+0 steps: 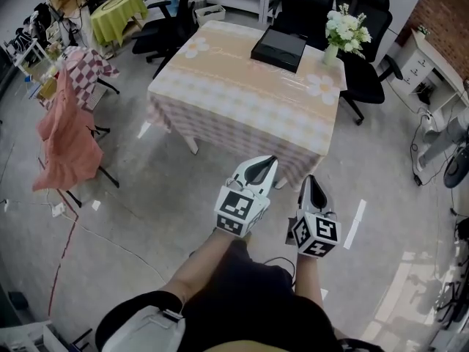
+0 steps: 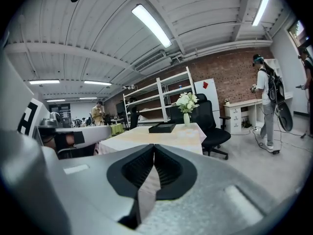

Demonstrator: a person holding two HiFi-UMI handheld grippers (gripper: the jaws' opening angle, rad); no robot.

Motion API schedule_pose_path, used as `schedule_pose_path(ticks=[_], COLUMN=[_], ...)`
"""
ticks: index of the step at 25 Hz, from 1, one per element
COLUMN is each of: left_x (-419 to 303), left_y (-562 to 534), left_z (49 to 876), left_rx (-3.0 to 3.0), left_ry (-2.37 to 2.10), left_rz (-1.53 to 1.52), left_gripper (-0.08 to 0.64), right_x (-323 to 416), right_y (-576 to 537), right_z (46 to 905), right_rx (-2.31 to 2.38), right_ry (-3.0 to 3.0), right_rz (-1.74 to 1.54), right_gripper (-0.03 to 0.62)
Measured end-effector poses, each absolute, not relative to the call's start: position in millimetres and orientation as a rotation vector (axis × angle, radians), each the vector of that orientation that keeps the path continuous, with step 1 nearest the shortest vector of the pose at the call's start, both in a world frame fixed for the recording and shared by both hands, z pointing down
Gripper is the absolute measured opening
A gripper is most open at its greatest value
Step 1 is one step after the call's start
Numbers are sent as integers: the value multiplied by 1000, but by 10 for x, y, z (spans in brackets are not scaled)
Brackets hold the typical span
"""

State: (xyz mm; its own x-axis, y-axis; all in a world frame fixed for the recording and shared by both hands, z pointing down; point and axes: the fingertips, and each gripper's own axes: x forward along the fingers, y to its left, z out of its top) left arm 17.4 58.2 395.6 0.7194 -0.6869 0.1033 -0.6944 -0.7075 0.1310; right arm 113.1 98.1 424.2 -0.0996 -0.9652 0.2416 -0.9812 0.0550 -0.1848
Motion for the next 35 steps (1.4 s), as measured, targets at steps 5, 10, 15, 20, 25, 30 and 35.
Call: schedule_pose_path(ticks=[5,10,15,20,25,30,35], left_x=[175,168,178,151,73,-5,-65], left_y=[345,220,190,189,207,234,235], left_z=[3969,4017,4094,4103,4127,4109,4170], left_rx=[2772,2775,2778,2789,2786,2773,2756], left_ry=[-1101,-1075,-1048,-1036,-1052,-1078,-1093], left_rz=[70,75,93,106,114,116,124], left_gripper=[8,8,8,8,8,8,8], right_x=[1128,1116,1119,1203,1247,1193,1132], right_y=[765,663,637,624,618,636,628], right_z=[4231,4295,4357,4313,4305,4343,4359], right_rx=[2083,2083,2095,2156,2180,2155,2132], right_ry=[-2233,-2218,-2193,-2163,-2153,-2159,-2170], right_rz=[448,455,463,439,439,449,455], right_gripper=[5,5,5,5,5,5,5])
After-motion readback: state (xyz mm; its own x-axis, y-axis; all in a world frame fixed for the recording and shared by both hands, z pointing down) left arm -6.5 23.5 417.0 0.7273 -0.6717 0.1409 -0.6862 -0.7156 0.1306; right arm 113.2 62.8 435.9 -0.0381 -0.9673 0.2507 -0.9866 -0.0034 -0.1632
